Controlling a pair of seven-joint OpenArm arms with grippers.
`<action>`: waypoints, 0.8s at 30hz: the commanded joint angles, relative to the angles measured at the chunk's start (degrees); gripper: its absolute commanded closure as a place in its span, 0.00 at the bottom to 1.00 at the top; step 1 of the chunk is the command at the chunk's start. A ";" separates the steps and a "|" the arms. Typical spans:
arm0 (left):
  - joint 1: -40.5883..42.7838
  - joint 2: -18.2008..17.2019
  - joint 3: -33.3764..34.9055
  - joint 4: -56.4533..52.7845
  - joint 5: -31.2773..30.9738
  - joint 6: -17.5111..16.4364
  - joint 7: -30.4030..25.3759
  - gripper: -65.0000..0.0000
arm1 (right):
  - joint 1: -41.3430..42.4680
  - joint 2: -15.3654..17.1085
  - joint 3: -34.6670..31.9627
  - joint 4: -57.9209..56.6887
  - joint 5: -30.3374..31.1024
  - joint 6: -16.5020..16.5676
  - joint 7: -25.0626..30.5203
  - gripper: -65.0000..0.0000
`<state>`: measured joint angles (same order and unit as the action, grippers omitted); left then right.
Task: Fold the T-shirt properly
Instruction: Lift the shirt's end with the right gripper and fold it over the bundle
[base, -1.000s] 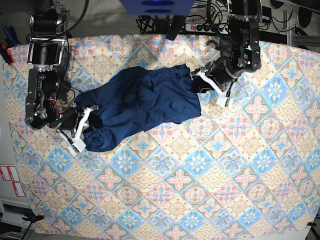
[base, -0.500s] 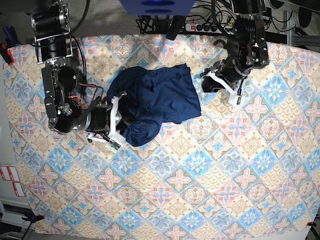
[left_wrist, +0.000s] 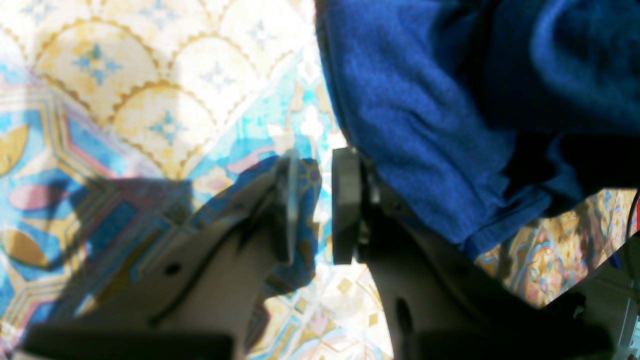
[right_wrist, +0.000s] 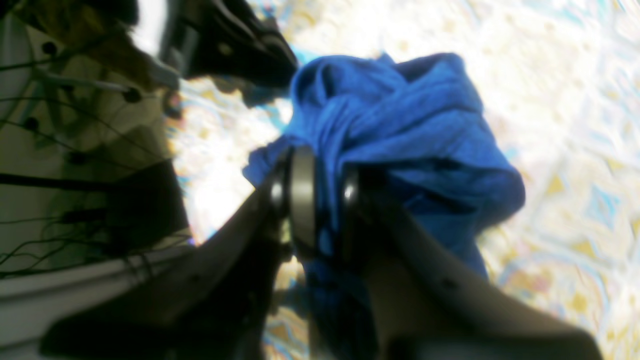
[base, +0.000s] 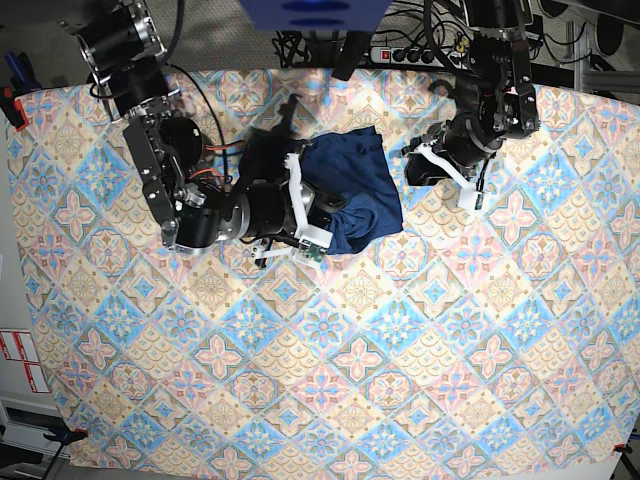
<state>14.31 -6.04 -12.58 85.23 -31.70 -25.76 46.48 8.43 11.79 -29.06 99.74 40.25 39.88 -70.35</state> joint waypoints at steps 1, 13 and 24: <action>-0.37 -0.24 -0.12 1.05 -1.04 -0.57 -0.90 0.83 | 1.38 -0.58 0.09 0.87 -0.82 0.12 1.56 0.95; -0.28 -0.15 -0.12 0.97 -1.04 -0.57 -0.90 0.83 | 1.38 -4.71 0.53 0.61 -25.44 0.12 5.69 0.95; -0.28 -0.24 -0.12 0.97 -1.04 -0.57 -0.90 0.83 | 2.34 -3.31 11.26 1.22 -25.44 0.12 5.42 0.96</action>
<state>14.33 -5.96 -12.58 85.23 -31.70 -25.76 46.46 9.52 8.56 -18.00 99.77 13.85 39.86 -66.11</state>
